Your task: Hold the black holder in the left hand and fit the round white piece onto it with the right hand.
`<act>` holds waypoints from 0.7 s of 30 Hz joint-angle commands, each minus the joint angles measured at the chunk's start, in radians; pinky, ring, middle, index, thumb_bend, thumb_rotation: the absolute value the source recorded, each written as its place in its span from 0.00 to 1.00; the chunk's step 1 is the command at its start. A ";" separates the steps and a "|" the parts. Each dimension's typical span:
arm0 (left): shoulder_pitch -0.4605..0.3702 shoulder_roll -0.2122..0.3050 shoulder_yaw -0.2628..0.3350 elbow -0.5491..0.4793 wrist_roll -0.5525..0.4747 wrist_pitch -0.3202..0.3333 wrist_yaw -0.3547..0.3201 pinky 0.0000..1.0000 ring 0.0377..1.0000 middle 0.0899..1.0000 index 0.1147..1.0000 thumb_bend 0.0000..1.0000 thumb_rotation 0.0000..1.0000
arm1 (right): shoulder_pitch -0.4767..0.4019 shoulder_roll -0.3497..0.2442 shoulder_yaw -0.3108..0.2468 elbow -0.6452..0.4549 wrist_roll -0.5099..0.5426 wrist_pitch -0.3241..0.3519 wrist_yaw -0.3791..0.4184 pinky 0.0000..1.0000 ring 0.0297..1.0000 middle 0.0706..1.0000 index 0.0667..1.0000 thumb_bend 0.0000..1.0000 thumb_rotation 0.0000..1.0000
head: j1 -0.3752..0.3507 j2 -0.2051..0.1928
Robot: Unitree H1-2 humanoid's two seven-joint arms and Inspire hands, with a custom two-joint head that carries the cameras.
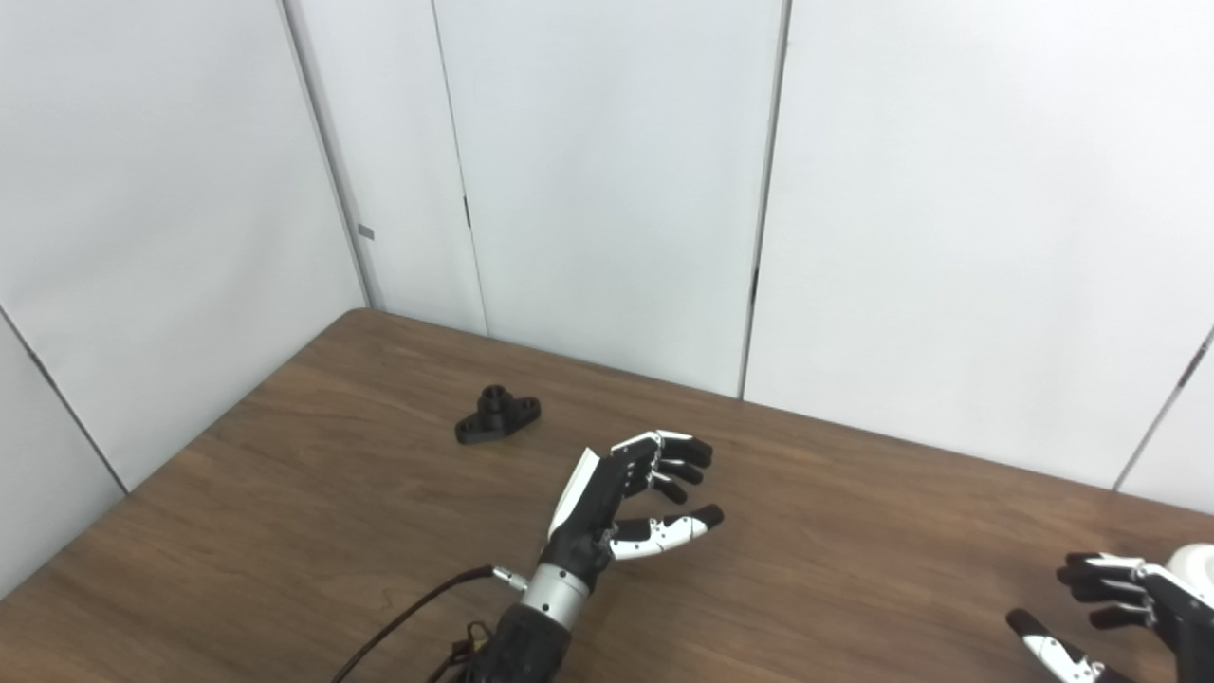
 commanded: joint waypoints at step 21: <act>-0.057 0.178 0.032 -0.138 0.030 0.017 -0.052 0.46 0.59 0.63 0.52 0.69 0.04 | -0.028 -0.024 -0.016 -0.034 0.003 -0.026 0.015 0.45 0.54 0.60 0.46 0.50 0.13 | 0.007 0.003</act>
